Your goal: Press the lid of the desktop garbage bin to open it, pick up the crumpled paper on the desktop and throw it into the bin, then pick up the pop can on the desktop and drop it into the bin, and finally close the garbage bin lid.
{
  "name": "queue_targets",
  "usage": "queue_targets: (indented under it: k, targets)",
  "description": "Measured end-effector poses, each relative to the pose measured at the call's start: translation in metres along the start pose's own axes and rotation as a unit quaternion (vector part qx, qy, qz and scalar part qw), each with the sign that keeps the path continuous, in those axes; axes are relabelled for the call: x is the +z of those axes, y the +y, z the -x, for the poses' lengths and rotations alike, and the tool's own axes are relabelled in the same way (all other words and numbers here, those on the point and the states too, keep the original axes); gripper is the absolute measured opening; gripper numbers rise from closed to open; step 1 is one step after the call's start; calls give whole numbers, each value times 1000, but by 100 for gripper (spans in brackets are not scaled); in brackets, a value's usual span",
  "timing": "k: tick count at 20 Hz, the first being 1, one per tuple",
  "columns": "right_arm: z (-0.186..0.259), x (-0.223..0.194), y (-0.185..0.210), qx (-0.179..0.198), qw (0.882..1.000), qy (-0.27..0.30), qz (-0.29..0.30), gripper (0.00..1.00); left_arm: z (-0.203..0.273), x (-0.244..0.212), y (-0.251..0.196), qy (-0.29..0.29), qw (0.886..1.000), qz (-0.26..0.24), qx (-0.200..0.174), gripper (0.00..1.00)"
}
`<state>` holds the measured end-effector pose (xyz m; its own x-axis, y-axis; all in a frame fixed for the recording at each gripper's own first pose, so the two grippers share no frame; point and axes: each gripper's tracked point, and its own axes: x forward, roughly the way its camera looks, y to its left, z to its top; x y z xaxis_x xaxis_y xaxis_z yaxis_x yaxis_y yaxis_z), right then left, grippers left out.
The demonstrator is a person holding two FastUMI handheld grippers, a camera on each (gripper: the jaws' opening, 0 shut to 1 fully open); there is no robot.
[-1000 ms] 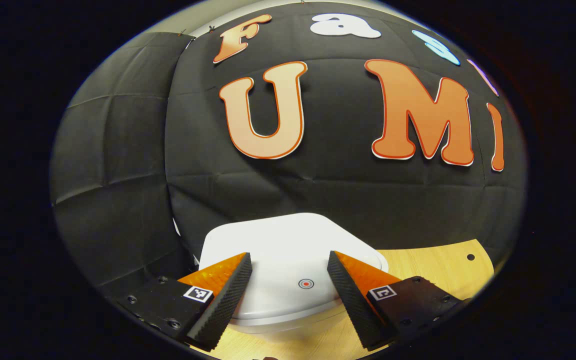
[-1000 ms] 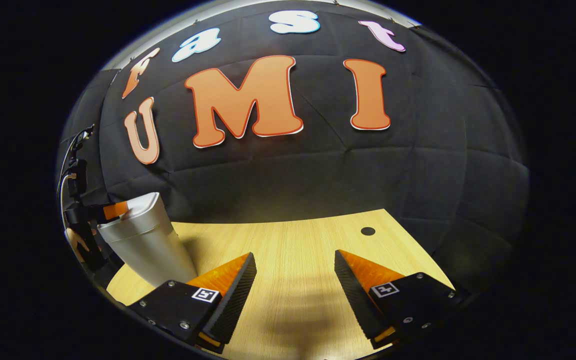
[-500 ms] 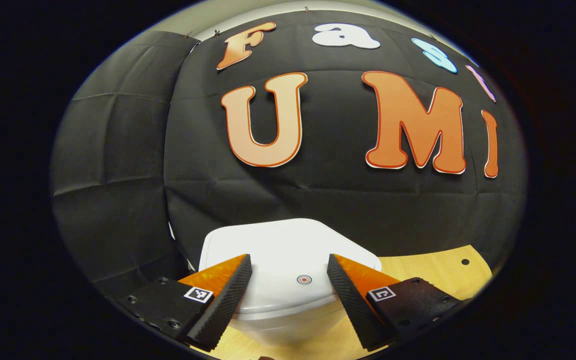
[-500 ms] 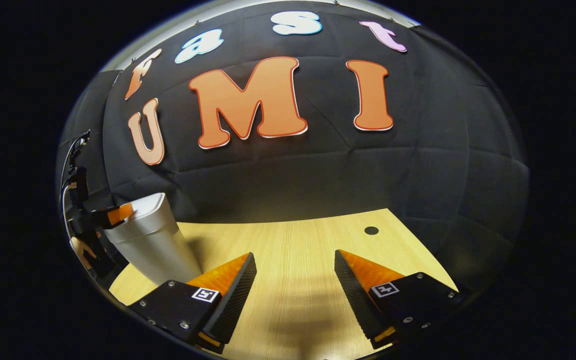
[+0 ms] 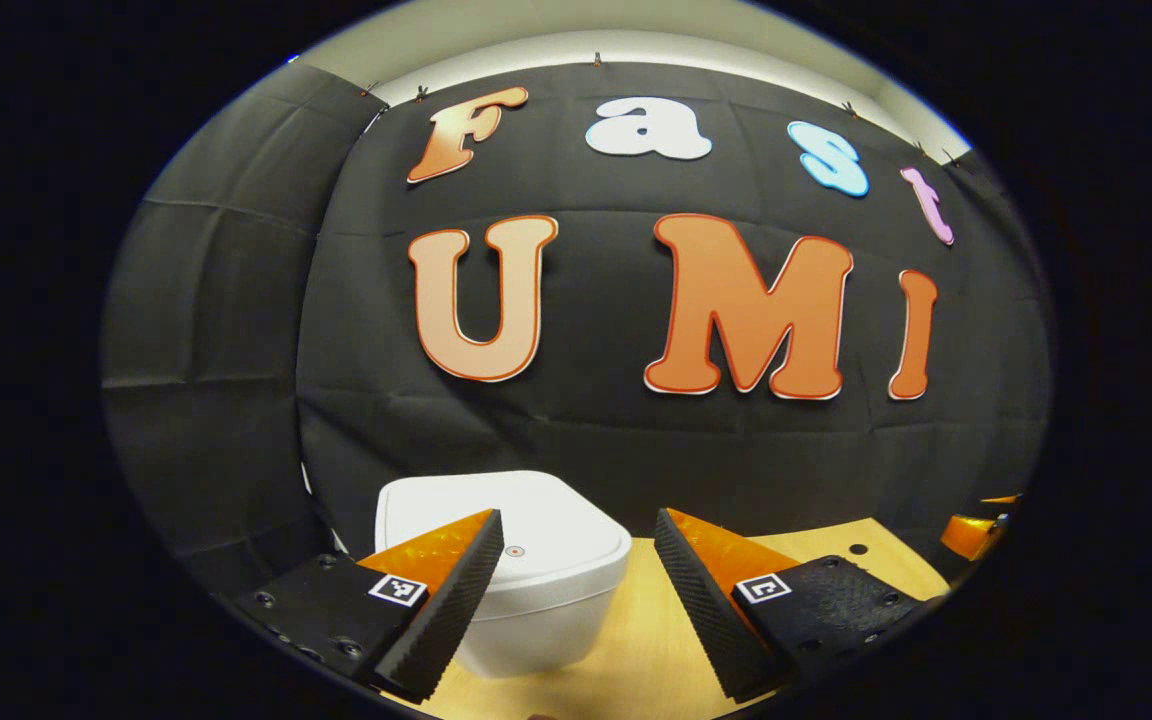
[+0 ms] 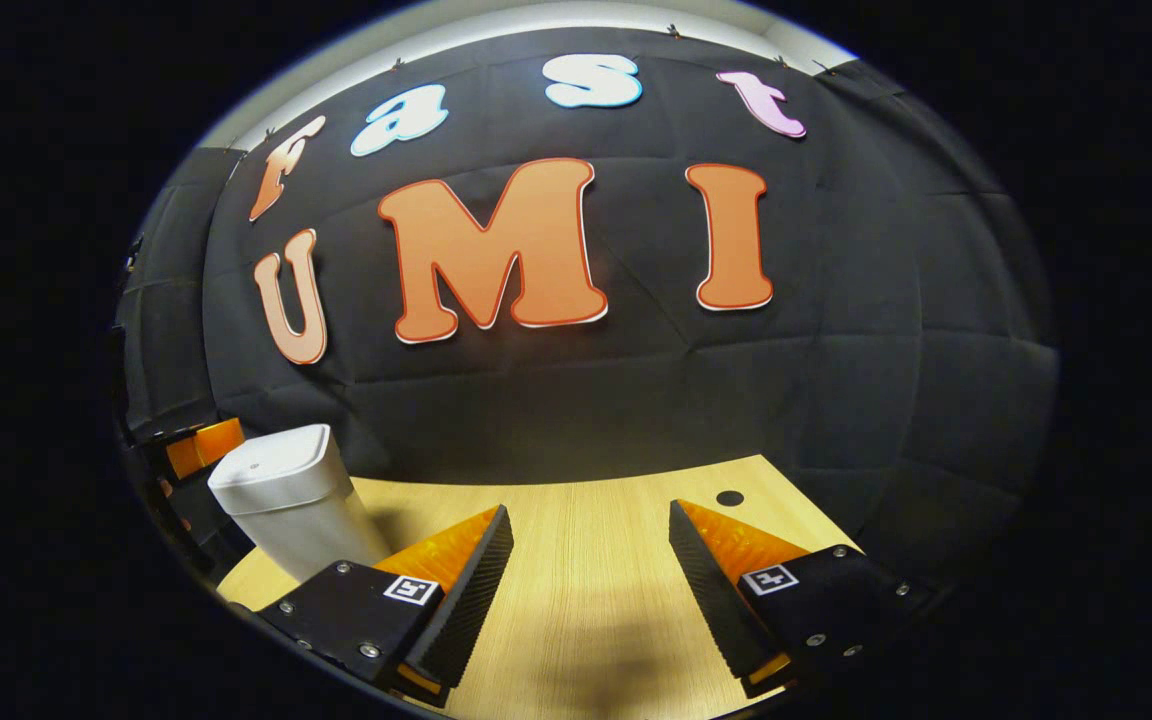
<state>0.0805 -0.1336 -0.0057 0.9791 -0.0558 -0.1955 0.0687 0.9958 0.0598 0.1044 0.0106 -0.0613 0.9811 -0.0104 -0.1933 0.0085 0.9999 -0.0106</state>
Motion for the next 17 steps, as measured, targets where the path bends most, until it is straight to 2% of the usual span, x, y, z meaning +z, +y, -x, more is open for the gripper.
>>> queue_targets:
  k: [5, 8, 12, 17]
  targets:
    - [17, 7, 1, -10, 1000, -23, 11, 94, 23, -6, -21, -12, 999, -16, -36, 96]
    - [25, 9, 10, -1, 999, -32, 3, 94, 31, -19, -25, 0, 999, -12, -52, 96]
    - [32, 8, 15, -5, 999, -34, 9, 94, 33, -28, -19, 22, 998, -1, -57, 96]
    - [38, 6, 18, -6, 1000, -30, 8, 94, 34, -35, -4, 36, 998, 14, -44, 95]
